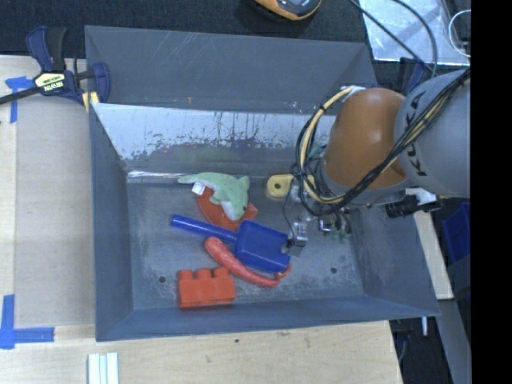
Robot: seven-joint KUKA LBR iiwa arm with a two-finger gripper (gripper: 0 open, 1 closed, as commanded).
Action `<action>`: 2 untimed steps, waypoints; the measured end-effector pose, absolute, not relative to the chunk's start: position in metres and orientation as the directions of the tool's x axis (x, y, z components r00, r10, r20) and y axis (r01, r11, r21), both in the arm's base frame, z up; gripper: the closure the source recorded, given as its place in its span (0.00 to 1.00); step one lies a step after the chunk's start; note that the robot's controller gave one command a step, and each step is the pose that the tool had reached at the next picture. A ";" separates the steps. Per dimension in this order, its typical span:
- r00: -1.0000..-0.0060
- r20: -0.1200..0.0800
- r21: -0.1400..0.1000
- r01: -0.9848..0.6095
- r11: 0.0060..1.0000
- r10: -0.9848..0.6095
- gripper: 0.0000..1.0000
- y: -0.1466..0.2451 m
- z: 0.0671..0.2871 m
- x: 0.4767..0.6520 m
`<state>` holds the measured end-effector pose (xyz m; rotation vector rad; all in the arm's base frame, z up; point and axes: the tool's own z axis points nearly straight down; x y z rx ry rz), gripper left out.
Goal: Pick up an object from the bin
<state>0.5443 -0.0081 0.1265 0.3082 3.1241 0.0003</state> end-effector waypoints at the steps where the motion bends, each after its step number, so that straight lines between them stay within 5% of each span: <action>1: -0.982 -0.007 0.001 0.188 0.982 0.188 0.00 -0.012 0.157 0.551; 2: -0.956 -0.003 0.001 0.294 0.956 0.294 0.00 0.042 0.124 0.516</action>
Offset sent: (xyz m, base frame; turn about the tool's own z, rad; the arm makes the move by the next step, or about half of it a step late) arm -0.0288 0.0501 -0.0023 0.1038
